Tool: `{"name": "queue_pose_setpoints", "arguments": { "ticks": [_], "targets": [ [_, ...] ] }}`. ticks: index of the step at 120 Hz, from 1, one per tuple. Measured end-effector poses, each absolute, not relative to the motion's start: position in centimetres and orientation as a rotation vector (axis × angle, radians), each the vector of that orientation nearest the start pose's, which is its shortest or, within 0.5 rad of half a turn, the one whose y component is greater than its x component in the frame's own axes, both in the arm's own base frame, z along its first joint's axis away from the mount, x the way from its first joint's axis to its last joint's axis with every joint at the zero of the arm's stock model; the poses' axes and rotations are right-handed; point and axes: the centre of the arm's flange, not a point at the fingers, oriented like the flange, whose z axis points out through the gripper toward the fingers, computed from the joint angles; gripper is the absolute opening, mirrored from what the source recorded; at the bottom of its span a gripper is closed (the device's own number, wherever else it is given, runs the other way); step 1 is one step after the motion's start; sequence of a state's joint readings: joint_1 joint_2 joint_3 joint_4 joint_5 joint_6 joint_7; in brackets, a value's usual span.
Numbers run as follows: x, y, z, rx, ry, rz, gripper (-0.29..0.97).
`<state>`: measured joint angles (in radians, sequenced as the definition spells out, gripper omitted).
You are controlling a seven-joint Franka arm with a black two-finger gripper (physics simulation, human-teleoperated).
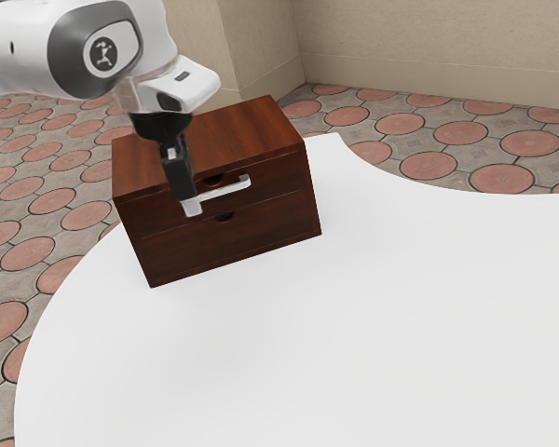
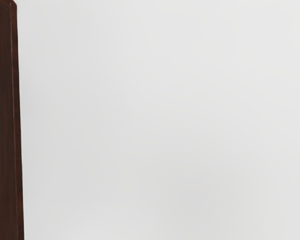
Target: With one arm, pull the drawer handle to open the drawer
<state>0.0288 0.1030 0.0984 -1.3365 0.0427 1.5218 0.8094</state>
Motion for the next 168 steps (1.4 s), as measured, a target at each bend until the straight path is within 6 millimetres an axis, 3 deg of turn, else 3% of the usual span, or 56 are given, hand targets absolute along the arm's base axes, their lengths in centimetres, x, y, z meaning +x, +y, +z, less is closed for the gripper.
{"name": "queue_pose_setpoints", "arguments": {
  "ticks": [40,59,71,88,106,138,168],
  "targets": [
    [57.7,6.5,67.7,-2.872,1.038,-0.114,0.68],
    [58.1,7.6,67.4,-2.847,0.989,-0.104,0.68],
    [59.1,8.0,66.7,-2.774,0.979,-0.082,0.66],
    [61.2,9.1,65.3,-2.718,0.979,-0.076,0.45],
    [63.3,10.6,63.4,-2.683,0.984,-0.078,0.33],
    [66.3,12.6,61.3,-2.592,1.003,-0.074,0.26],
    [67.4,13.2,59.6,-2.576,1.032,-0.061,0.22]
  ]
}}
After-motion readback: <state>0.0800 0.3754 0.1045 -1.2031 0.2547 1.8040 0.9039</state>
